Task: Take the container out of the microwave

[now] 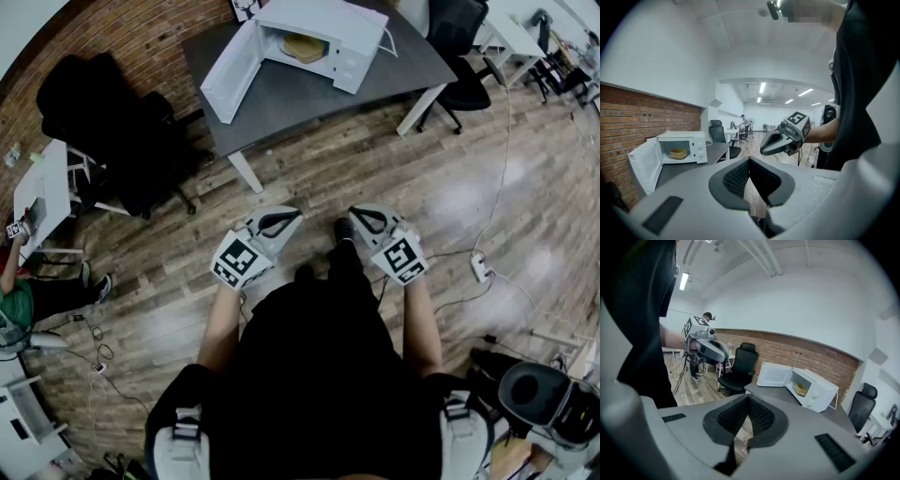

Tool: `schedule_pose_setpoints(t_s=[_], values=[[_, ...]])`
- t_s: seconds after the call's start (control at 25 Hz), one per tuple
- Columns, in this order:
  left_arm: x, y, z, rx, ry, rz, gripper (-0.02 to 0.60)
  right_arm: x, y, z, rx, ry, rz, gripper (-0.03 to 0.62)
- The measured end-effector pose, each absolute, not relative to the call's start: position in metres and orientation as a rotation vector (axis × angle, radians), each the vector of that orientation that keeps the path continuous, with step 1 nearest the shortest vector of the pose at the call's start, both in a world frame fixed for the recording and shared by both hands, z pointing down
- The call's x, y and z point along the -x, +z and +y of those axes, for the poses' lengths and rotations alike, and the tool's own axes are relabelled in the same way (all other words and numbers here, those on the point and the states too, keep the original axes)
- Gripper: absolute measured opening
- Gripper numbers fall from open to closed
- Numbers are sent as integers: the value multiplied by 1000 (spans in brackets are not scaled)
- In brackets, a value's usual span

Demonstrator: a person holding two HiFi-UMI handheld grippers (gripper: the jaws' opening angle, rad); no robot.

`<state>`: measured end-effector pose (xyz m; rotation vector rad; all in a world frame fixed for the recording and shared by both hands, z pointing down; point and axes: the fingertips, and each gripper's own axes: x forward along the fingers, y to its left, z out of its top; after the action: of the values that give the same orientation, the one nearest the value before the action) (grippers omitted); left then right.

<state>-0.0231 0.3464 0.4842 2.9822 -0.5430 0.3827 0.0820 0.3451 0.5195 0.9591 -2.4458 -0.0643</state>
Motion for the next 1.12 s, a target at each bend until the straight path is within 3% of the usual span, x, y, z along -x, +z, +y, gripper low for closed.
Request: schedule_pose_setpoints(t_s=[1.12], values=[[23, 487, 339, -3007, 430, -545, 2, -85, 537, 338, -904, -38, -2410, -3]])
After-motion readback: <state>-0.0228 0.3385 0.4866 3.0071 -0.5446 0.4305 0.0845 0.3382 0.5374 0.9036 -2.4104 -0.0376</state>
